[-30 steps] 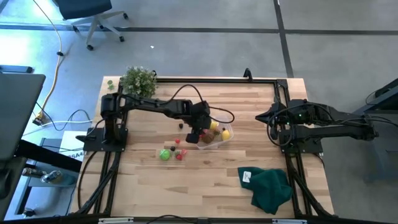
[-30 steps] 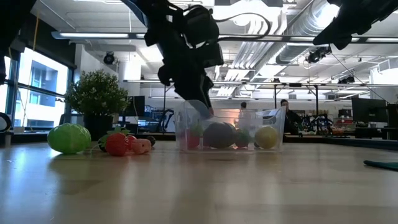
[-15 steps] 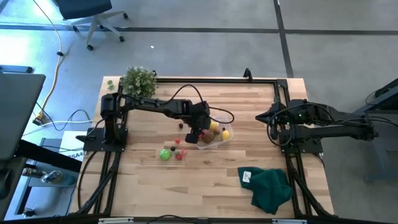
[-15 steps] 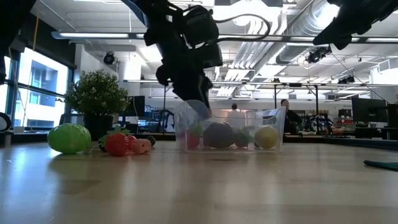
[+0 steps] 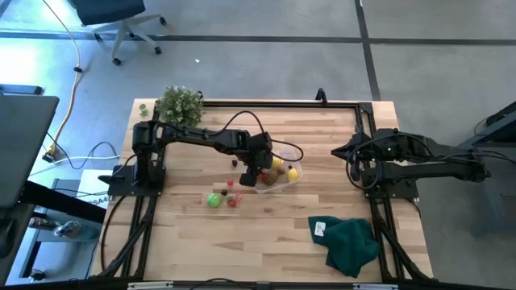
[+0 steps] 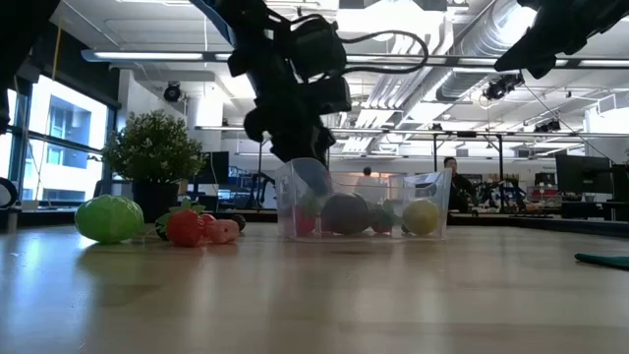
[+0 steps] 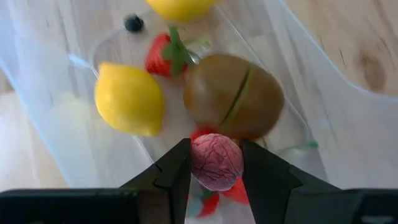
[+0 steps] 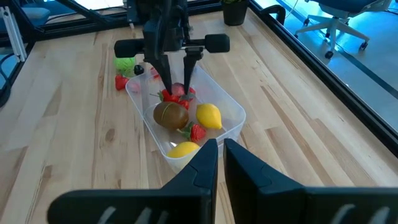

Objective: Pick and placing Produce into tupperware
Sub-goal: Put the pink peach into the transparent bin

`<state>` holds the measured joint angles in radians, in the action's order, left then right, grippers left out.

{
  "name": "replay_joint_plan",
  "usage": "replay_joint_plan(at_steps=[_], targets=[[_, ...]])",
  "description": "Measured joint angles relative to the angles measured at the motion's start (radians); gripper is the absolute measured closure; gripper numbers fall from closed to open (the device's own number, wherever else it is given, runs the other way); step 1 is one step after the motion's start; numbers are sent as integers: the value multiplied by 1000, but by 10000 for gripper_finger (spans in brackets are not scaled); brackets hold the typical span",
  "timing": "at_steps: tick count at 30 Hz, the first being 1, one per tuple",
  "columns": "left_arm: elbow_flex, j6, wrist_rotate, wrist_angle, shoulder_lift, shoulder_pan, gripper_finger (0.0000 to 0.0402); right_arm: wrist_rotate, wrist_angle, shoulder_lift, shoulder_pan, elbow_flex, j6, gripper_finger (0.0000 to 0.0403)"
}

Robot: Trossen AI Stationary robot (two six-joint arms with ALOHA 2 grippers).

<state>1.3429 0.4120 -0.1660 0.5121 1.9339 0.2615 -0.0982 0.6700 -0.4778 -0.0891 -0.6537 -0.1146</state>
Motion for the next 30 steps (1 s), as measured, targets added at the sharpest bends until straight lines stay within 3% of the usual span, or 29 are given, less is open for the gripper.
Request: replay_joint_plan(at_steps=[19,30], targets=[[1,-16,2,-15,19,0,282,0,0,0,0,0,0,384],[98,3,-5,25,18,0,282,0,0,0,0,0,0,384]])
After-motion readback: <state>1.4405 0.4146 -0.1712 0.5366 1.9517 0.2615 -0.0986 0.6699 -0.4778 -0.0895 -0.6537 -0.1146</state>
